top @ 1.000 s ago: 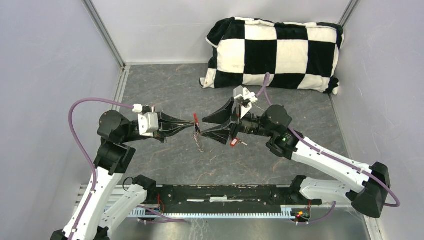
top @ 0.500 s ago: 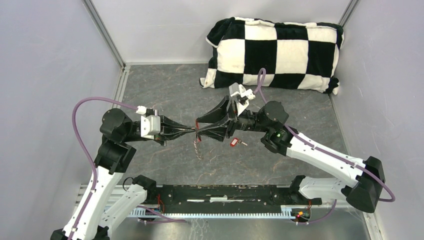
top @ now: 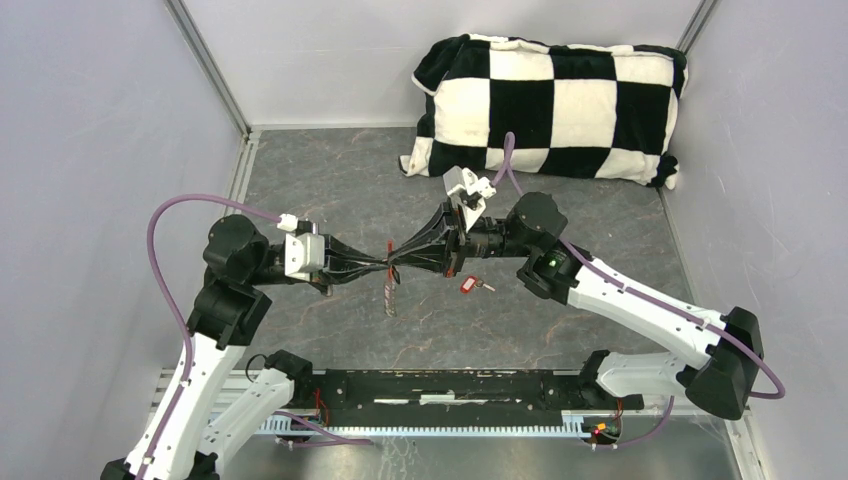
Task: Put the keys on the keyring
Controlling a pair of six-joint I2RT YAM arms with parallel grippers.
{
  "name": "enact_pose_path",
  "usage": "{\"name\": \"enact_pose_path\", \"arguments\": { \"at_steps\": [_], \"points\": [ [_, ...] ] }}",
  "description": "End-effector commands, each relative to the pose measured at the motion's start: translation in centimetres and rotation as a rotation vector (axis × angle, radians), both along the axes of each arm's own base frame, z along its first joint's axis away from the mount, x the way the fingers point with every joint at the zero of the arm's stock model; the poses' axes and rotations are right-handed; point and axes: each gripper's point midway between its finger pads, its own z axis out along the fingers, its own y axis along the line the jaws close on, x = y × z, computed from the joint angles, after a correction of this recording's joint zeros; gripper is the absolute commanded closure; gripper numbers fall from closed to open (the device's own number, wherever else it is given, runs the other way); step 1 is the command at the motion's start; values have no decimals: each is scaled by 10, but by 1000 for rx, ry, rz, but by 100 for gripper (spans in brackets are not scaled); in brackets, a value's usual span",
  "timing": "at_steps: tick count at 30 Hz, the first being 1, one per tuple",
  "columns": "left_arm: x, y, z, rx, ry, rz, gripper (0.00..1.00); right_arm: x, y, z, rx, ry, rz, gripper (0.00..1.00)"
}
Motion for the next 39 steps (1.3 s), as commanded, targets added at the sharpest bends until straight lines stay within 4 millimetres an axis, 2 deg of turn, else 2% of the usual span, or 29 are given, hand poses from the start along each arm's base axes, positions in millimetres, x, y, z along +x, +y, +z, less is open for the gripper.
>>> {"name": "enact_pose_path", "arguments": {
  "at_steps": [1, 4, 6, 8, 12, 15, 19, 25, 34, 36, 39],
  "points": [
    [-8, 3, 18, -9, -104, -18, 98, 1, -8, 14, -31, -68, -30, 100],
    [-8, 2, 16, -4, -88, -21, 95, 3, -8, 11, -81, -87, -39, 100],
    [-6, 2, 11, 21, -74, -23, 75, 7, -8, 9, -124, -101, -55, 100],
    [-4, 3, 1, 70, -71, -28, 64, 12, -7, 6, -169, -114, -73, 100],
    [4, 5, -13, 157, -56, -22, 59, 18, -5, -8, -280, -123, -74, 100],
    [9, 7, -17, 190, -65, -12, 62, 21, -3, -14, -335, -136, -86, 100],
    [17, 8, -26, 226, -57, 11, 72, 19, 2, -20, -383, -161, -89, 100],
    [23, 11, -47, 307, -35, 5, 85, 13, 11, -19, -421, -196, -80, 100],
    [20, 17, -67, 374, -57, -17, 98, 6, 23, -18, -439, -215, -49, 100],
    [20, 17, -67, 376, -75, -19, 98, 6, 24, -15, -428, -212, -58, 94],
    [17, 17, -65, 363, -104, -29, 98, 9, 17, -5, -378, -212, -114, 71]
  ]
}}
